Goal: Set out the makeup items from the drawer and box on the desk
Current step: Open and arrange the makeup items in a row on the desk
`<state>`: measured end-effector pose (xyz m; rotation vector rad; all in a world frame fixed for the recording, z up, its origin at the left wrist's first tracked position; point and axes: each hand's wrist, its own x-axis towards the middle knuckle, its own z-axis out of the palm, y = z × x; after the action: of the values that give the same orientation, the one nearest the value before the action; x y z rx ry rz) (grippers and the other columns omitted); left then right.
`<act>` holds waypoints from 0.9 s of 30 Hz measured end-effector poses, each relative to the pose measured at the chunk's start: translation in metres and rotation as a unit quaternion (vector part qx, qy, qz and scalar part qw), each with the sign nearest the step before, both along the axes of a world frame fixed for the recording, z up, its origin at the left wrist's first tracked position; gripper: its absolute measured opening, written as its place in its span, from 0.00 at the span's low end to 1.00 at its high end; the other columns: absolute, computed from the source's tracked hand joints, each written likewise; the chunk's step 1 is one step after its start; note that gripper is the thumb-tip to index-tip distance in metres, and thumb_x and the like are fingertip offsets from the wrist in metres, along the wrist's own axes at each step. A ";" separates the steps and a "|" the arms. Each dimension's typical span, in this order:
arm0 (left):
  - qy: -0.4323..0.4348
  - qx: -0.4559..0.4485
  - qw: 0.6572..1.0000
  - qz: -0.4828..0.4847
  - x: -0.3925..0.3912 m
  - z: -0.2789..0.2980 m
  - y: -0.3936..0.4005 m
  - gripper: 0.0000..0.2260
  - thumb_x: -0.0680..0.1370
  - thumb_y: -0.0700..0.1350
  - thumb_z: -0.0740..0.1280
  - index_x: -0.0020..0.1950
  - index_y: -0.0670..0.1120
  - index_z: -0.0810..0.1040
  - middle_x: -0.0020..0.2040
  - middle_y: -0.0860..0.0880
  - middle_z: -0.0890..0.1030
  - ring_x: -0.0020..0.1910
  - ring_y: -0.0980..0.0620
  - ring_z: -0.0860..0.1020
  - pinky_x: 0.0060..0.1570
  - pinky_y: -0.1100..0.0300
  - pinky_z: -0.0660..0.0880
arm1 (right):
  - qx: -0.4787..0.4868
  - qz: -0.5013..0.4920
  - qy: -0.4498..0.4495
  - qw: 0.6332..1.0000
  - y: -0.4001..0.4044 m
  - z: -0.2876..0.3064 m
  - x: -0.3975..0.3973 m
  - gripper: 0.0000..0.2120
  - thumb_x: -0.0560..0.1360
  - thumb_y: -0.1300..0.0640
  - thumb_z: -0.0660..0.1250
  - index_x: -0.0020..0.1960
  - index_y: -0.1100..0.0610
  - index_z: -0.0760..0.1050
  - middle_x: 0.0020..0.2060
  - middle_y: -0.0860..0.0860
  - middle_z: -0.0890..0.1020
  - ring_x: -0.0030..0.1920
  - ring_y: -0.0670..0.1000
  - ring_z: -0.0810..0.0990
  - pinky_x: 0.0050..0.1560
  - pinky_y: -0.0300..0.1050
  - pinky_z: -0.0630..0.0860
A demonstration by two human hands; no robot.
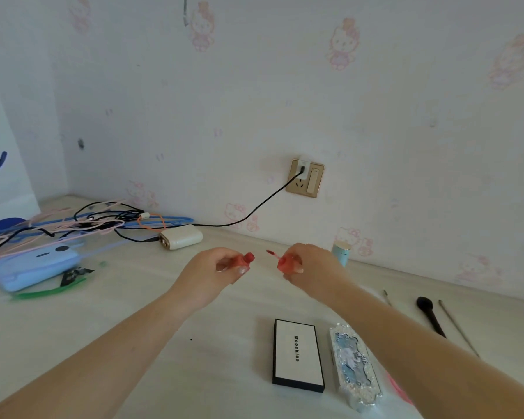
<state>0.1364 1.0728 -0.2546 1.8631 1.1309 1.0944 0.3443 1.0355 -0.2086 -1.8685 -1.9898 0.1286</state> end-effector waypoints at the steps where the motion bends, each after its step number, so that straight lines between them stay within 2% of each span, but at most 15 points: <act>1: -0.026 -0.015 1.000 -0.002 0.003 0.000 0.001 0.01 0.74 0.44 0.70 0.43 0.50 0.81 0.34 0.55 0.81 0.36 0.57 0.77 0.46 0.60 0.72 | -0.015 -0.009 0.087 0.996 0.003 -0.006 0.000 0.06 0.72 0.55 0.68 0.49 0.48 0.76 0.48 0.45 0.81 0.49 0.46 0.80 0.49 0.43 0.78; 4: -0.074 -0.055 0.996 -0.007 0.014 -0.002 0.005 0.03 0.75 0.39 0.69 0.44 0.46 0.81 0.35 0.50 0.81 0.36 0.55 0.77 0.49 0.60 0.73 | -0.035 -0.037 0.251 0.967 0.015 -0.028 -0.003 0.10 0.69 0.57 0.72 0.43 0.47 0.72 0.43 0.44 0.83 0.47 0.45 0.81 0.43 0.37 0.76; 6: -0.091 -0.078 0.993 -0.009 0.021 -0.004 0.010 0.04 0.75 0.37 0.68 0.44 0.46 0.80 0.37 0.47 0.82 0.37 0.55 0.79 0.48 0.64 0.75 | -0.035 -0.059 0.315 0.947 0.023 -0.042 -0.005 0.11 0.68 0.58 0.74 0.44 0.49 0.72 0.43 0.44 0.82 0.47 0.46 0.81 0.42 0.38 0.75; 8: -0.091 -0.094 0.991 -0.011 0.029 -0.007 0.019 0.06 0.75 0.37 0.68 0.43 0.48 0.79 0.38 0.47 0.83 0.35 0.59 0.80 0.44 0.69 0.75 | -0.044 -0.076 0.345 0.935 0.033 -0.054 -0.003 0.12 0.68 0.57 0.74 0.45 0.50 0.73 0.41 0.45 0.81 0.46 0.47 0.80 0.39 0.37 0.73; 10: -0.077 -0.104 0.992 -0.002 0.036 -0.013 0.031 0.05 0.75 0.39 0.69 0.43 0.49 0.80 0.38 0.49 0.83 0.35 0.61 0.79 0.44 0.66 0.73 | -0.061 -0.090 0.338 0.935 0.042 -0.066 -0.001 0.12 0.68 0.56 0.74 0.47 0.51 0.74 0.42 0.46 0.80 0.45 0.48 0.79 0.40 0.38 0.73; 12: -0.061 -0.108 0.992 0.007 0.042 -0.021 0.042 0.03 0.74 0.40 0.69 0.42 0.47 0.80 0.37 0.49 0.83 0.36 0.58 0.78 0.44 0.63 0.71 | -0.072 -0.100 0.322 0.939 0.049 -0.077 0.002 0.11 0.68 0.54 0.74 0.48 0.51 0.75 0.42 0.46 0.80 0.45 0.48 0.79 0.42 0.40 0.74; 15: -0.055 -0.119 0.991 0.022 0.051 -0.032 0.057 0.02 0.74 0.40 0.69 0.45 0.45 0.81 0.37 0.51 0.84 0.38 0.57 0.79 0.43 0.64 0.70 | -0.077 -0.112 0.316 0.939 0.056 -0.086 0.007 0.10 0.69 0.54 0.74 0.46 0.50 0.75 0.38 0.42 0.79 0.43 0.47 0.78 0.41 0.39 0.72; 17: -0.058 -0.122 0.990 0.031 0.057 -0.037 0.065 0.03 0.74 0.39 0.70 0.46 0.44 0.81 0.35 0.53 0.83 0.36 0.60 0.79 0.40 0.68 0.70 | -0.073 -0.115 0.317 0.939 0.059 -0.089 0.011 0.09 0.69 0.55 0.73 0.47 0.50 0.75 0.36 0.41 0.79 0.42 0.46 0.78 0.39 0.38 0.72; 19: -0.060 -0.116 0.991 0.035 0.062 -0.039 0.070 0.05 0.74 0.37 0.70 0.43 0.46 0.80 0.31 0.57 0.82 0.31 0.66 0.77 0.34 0.74 0.70 | -0.071 -0.117 0.321 0.937 0.062 -0.091 0.013 0.09 0.69 0.56 0.73 0.47 0.50 0.75 0.37 0.42 0.79 0.42 0.46 0.78 0.38 0.38 0.72; 21: -0.058 -0.110 0.992 0.033 0.065 -0.040 0.073 0.06 0.73 0.35 0.70 0.44 0.46 0.79 0.31 0.58 0.81 0.28 0.68 0.76 0.31 0.78 0.68 | -0.073 -0.120 0.315 0.939 0.067 -0.093 0.013 0.09 0.69 0.56 0.72 0.48 0.50 0.75 0.40 0.43 0.81 0.44 0.47 0.79 0.40 0.39 0.73; 25: -0.047 -0.105 0.993 0.026 0.067 -0.044 0.076 0.09 0.73 0.35 0.70 0.41 0.49 0.79 0.28 0.60 0.81 0.30 0.69 0.78 0.35 0.79 0.70 | -0.069 -0.112 0.289 0.948 0.073 -0.096 0.011 0.10 0.70 0.54 0.71 0.51 0.50 0.77 0.45 0.45 0.82 0.48 0.47 0.80 0.48 0.42 0.75; 27: -0.039 -0.106 0.993 0.039 0.067 -0.048 0.079 0.07 0.72 0.36 0.71 0.45 0.48 0.80 0.35 0.57 0.83 0.37 0.64 0.80 0.43 0.72 0.72 | -0.072 -0.111 0.279 0.951 0.075 -0.096 0.011 0.10 0.71 0.53 0.70 0.52 0.50 0.77 0.47 0.45 0.83 0.49 0.47 0.80 0.49 0.41 0.75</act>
<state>0.2032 1.1515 -0.3030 1.6109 1.2315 1.0379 0.3549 1.1107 -0.3042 -1.8600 -1.4107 0.6723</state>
